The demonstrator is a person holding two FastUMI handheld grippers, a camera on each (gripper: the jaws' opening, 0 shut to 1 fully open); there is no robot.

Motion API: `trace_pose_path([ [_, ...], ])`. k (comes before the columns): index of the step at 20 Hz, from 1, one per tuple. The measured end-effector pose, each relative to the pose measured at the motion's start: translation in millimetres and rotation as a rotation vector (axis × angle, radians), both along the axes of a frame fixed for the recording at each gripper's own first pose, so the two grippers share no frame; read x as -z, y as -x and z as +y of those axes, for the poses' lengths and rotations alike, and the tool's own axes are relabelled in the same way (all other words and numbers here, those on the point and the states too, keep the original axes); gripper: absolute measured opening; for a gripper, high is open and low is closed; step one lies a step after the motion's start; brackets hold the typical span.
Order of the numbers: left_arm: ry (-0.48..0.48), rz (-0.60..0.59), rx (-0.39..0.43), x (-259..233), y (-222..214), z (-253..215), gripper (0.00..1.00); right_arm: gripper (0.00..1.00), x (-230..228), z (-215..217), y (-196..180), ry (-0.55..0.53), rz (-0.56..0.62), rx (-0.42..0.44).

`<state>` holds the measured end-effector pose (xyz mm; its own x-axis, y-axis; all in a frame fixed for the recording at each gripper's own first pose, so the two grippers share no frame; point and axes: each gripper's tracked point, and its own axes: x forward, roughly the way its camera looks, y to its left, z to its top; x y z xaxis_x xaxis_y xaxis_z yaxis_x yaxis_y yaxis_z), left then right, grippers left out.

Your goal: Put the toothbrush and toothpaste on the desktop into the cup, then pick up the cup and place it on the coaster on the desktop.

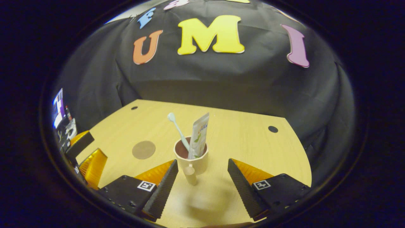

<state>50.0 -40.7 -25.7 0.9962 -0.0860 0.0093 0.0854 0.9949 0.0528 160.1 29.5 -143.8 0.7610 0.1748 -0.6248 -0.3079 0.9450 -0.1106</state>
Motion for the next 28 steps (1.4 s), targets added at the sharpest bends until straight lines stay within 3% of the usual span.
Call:
trace_pose_path([
  [2,0.002,0.002,-0.009,5.3,8.7,10.9,1.00,0.96,16.0,7.3,-2.3,0.019,0.096,-0.010],
  [4,0.002,0.001,-0.030,8.9,12.8,22.5,0.99,0.89,29.3,13.3,-10.5,0.026,0.167,-0.003],
  [8,0.021,0.024,-0.026,18.9,16.9,29.4,1.00,0.70,53.5,19.9,-17.5,0.065,0.291,0.007],
  [10,0.024,0.030,-0.022,22.8,18.5,33.3,1.00,0.70,61.8,16.3,-23.4,0.099,0.309,0.025],
  [11,0.027,0.035,-0.019,24.7,19.6,32.9,1.00,0.56,65.4,17.5,-23.3,0.100,0.328,0.032],
  [12,0.028,0.038,-0.017,26.3,19.8,33.8,1.00,0.53,68.1,16.6,-22.5,0.105,0.347,0.039],
  [15,0.035,0.050,-0.012,29.9,21.9,33.5,1.00,0.26,72.7,18.0,-15.7,0.106,0.377,0.053],
  [22,0.041,0.039,0.001,31.0,30.2,33.1,1.00,0.14,73.5,13.9,-18.5,0.123,0.375,0.043],
  [25,0.047,0.040,0.003,33.6,32.1,33.8,0.99,0.17,71.5,14.5,-17.8,0.108,0.362,0.045],
  [28,0.042,0.046,0.001,37.5,35.2,37.9,1.00,0.14,66.4,14.2,-17.8,0.089,0.339,0.039],
])
